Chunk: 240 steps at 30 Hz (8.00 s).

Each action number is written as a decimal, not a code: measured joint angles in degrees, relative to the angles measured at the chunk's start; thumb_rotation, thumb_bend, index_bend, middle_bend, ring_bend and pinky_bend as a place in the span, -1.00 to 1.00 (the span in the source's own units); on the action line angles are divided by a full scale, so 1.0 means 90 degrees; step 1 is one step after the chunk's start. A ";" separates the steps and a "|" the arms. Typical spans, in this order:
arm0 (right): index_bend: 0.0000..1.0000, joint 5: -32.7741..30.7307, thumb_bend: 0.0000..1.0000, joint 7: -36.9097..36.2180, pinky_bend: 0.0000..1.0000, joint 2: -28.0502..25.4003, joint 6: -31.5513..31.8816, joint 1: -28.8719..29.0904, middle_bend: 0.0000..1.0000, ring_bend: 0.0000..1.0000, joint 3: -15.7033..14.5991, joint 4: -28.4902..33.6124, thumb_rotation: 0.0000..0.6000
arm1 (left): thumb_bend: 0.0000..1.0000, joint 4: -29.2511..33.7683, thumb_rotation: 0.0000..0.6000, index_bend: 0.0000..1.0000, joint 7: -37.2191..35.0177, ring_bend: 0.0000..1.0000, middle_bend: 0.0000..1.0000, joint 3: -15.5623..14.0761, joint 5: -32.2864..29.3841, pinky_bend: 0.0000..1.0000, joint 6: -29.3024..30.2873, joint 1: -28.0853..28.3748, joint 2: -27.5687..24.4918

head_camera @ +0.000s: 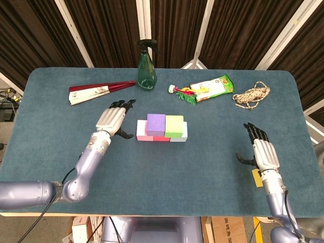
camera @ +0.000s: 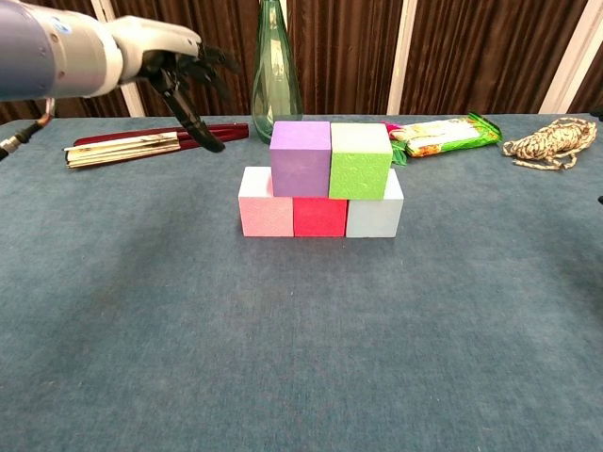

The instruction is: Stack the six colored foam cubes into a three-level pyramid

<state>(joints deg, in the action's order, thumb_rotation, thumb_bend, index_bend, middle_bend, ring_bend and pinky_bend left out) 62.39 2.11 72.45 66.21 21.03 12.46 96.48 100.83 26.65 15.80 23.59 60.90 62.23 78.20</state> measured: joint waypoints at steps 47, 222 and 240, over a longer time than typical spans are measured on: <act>-1.00 -0.0918 -0.40 0.2163 -1.00 -0.1419 -0.0577 -0.0145 -1.00 -1.00 -0.1172 0.1392 1.00 | -0.80 0.2127 1.00 -1.00 -0.1251 -1.00 -0.87 -0.1448 0.4732 -0.94 0.2795 -0.3732 -0.1703; -0.32 -0.9826 -0.41 0.8531 -0.43 0.1727 0.1661 0.7285 0.21 -0.05 0.3144 -0.0916 1.00 | -0.80 0.1787 1.00 -1.00 -0.1911 -1.00 -0.87 -0.0075 0.3887 -0.94 0.1654 -0.4339 -0.2179; -0.89 -0.9625 -0.41 0.8529 -0.66 0.1857 0.1506 0.7111 -0.19 -0.38 0.3150 -0.0819 1.00 | -0.80 0.1761 1.00 -1.00 -0.1837 -1.00 -0.87 -0.0075 0.3814 -0.94 0.1646 -0.4322 -0.2148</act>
<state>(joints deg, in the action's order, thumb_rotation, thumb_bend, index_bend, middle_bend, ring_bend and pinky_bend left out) -24.23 78.87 89.16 79.76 85.03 40.81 89.12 116.67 10.12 15.12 57.92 75.71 23.34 58.87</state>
